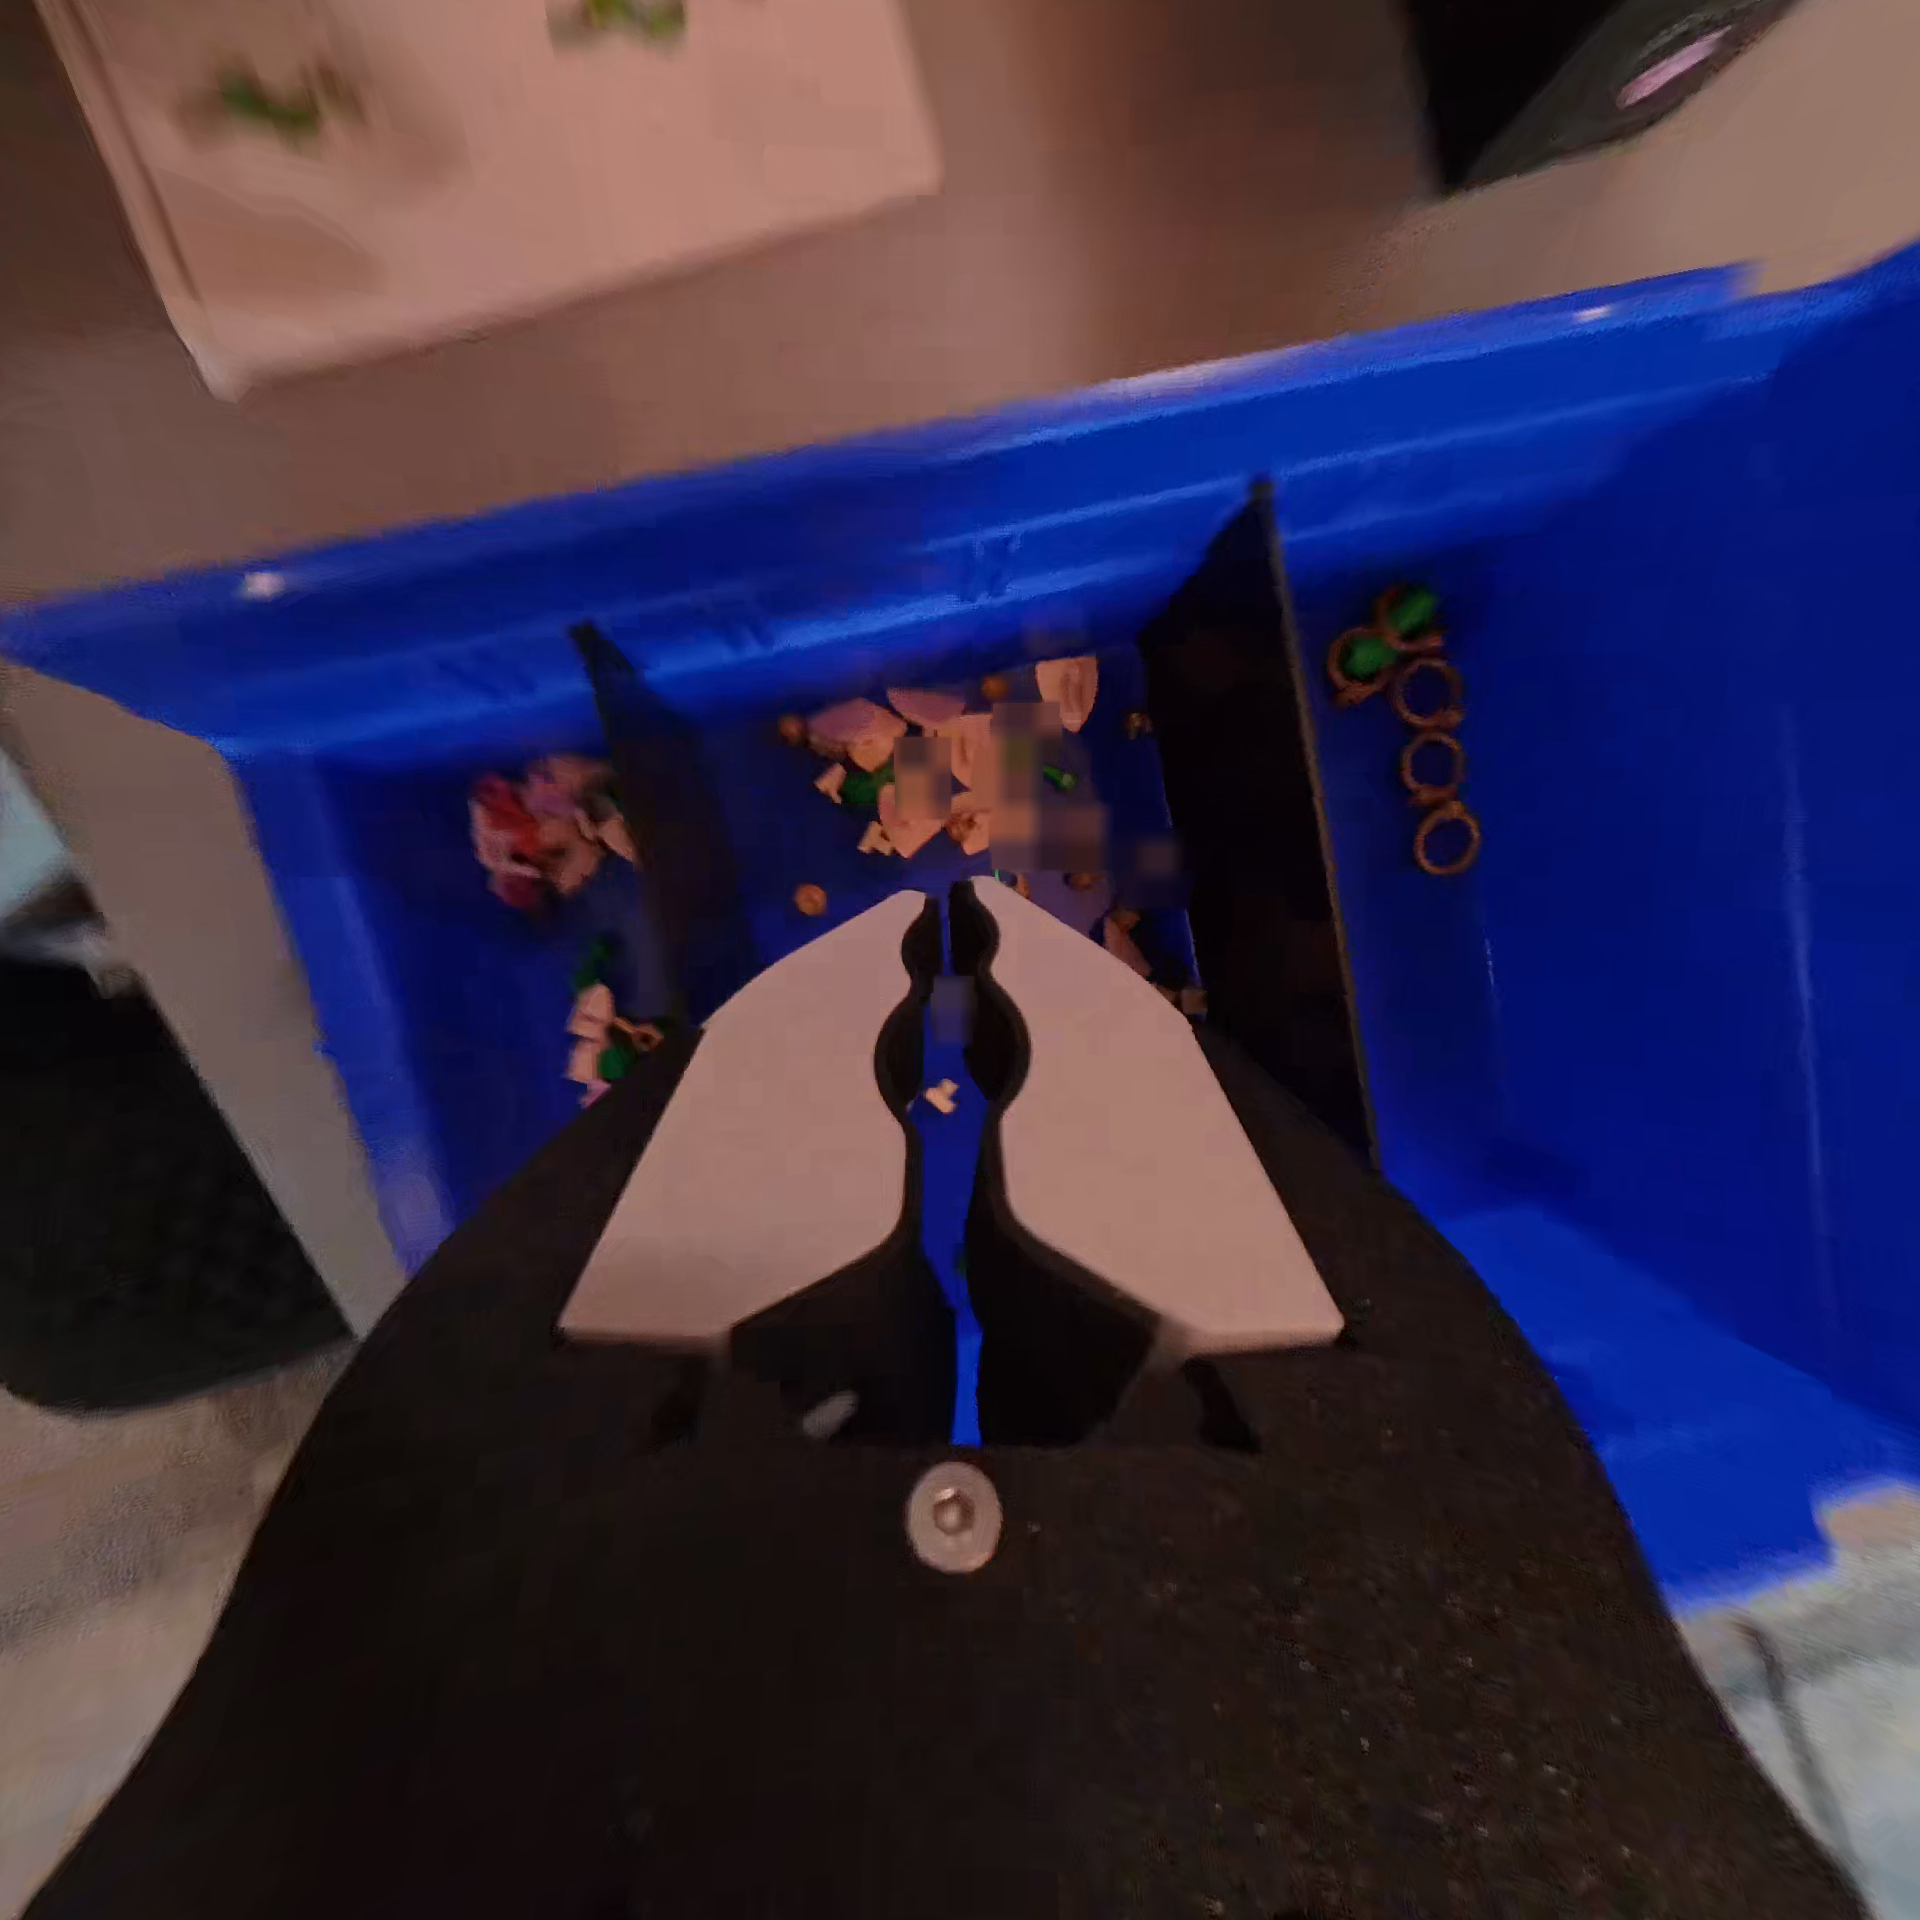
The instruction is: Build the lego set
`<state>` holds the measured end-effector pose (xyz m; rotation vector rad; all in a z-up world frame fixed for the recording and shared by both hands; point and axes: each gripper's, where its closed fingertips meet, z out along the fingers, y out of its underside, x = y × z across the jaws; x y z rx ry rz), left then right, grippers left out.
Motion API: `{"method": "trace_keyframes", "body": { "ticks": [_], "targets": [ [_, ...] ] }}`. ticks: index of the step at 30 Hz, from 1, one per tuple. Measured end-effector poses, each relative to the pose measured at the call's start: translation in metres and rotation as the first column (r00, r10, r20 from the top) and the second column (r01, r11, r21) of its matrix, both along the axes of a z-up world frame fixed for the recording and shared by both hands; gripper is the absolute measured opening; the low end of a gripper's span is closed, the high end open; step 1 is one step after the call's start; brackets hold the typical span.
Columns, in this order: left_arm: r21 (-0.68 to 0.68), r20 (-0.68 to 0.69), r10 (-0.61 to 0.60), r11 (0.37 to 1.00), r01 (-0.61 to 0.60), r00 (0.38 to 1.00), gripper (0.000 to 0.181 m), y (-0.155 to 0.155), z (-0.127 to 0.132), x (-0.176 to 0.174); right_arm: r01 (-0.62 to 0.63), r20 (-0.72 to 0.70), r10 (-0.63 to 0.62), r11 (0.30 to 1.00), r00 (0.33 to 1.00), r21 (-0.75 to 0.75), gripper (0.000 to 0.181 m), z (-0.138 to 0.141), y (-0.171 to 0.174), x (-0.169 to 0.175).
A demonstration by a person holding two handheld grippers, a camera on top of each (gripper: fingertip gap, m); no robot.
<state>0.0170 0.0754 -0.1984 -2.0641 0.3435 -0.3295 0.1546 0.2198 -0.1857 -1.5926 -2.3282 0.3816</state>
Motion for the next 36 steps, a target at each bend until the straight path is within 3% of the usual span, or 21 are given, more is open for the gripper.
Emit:
{"method": "trace_keyframes", "body": {
  "ticks": [1,4,8,19,22,26,31,33,36],
  "targets": [
    [0.01,0.009,-0.006,1.0,0.006,1.0,0.021,-0.001,0.001,0.001,-0.05,0.075,0.05,0.999,0.996,0.006,0.002,-0.013,0.001,0.0],
    [0.025,0.036,-0.008,1.0,0.007,0.999,0.021,-0.005,0.003,0.0,-0.131,0.196,0.123,0.991,0.973,0.032,0.003,-0.042,0.008,-0.002],
    [0.032,0.071,-0.012,0.999,0.01,0.997,0.021,-0.009,0.003,0.0,-0.123,0.242,0.111,0.992,0.964,0.034,0.005,-0.06,0.016,-0.003],
    [0.042,0.113,-0.012,0.999,0.007,0.994,0.021,-0.012,0.003,-0.005,-0.146,0.245,0.124,0.987,0.962,0.072,0.003,-0.068,0.02,-0.002],
    [0.051,0.112,-0.018,0.999,0.013,0.994,0.021,-0.015,0.006,-0.005,-0.085,0.168,0.073,0.994,0.983,0.063,0.002,-0.05,0.017,-0.007],
    [0.076,0.114,-0.028,0.997,0.019,0.993,0.022,-0.023,0.01,-0.005,0.053,-0.106,-0.058,0.997,0.993,-0.05,0.002,0.005,-0.001,-0.027],
    [0.116,0.123,-0.049,0.993,0.035,0.991,0.021,-0.04,0.016,-0.006,0.132,-0.476,-0.293,0.93,0.829,-0.343,0.002,0.092,-0.059,-0.068],
    [0.125,0.119,-0.058,0.991,0.042,0.991,0.022,-0.049,0.017,-0.007,0.148,-0.511,-0.291,0.942,0.809,-0.302,0.002,0.1,-0.091,-0.084],
    [0.121,0.096,-0.062,0.991,0.05,0.993,0.022,-0.061,0.013,-0.011,0.195,-0.467,-0.273,0.959,0.841,-0.208,0.002,0.072,-0.14,-0.119]
  ]
}}
